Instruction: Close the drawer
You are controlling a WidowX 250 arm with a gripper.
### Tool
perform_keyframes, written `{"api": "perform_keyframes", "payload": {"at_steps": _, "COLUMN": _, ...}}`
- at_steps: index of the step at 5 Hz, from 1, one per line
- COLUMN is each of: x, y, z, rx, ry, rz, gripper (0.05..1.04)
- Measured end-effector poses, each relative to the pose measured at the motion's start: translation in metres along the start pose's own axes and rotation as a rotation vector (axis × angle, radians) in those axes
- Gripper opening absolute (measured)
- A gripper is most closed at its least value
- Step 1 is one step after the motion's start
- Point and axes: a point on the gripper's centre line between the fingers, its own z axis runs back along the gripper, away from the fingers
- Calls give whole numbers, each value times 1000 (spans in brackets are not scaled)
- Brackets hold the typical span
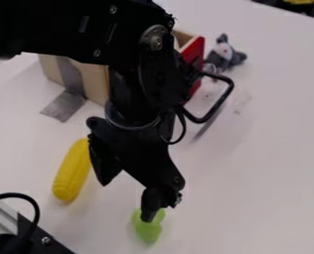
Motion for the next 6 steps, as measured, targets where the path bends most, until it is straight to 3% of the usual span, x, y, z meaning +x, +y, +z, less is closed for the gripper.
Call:
{"api": "perform_keyframes", "payload": {"at_steps": 1, "x": -3, "y": 0, "z": -3, "rx": 0, "ry": 14, "rz": 1, "gripper": 1001}}
{"api": "perform_keyframes", "payload": {"at_steps": 2, "x": 28, "y": 7, "z": -5, "rx": -16, "ry": -1, "rz": 0, "gripper": 1001}}
{"api": "perform_keyframes", "payload": {"at_steps": 4, "x": 123, "y": 13, "z": 7, "rx": 8, "ry": -69, "rz": -32, "gripper": 1001}}
{"api": "perform_keyframes", "payload": {"at_steps": 5, "x": 156, "y": 16, "z": 11, "rx": 15, "ry": -102, "rz": -33, "gripper": 1001}}
{"api": "perform_keyframes", "payload": {"at_steps": 6, "x": 178, "y": 16, "z": 2, "rx": 14, "ry": -108, "rz": -40, "gripper": 1001}}
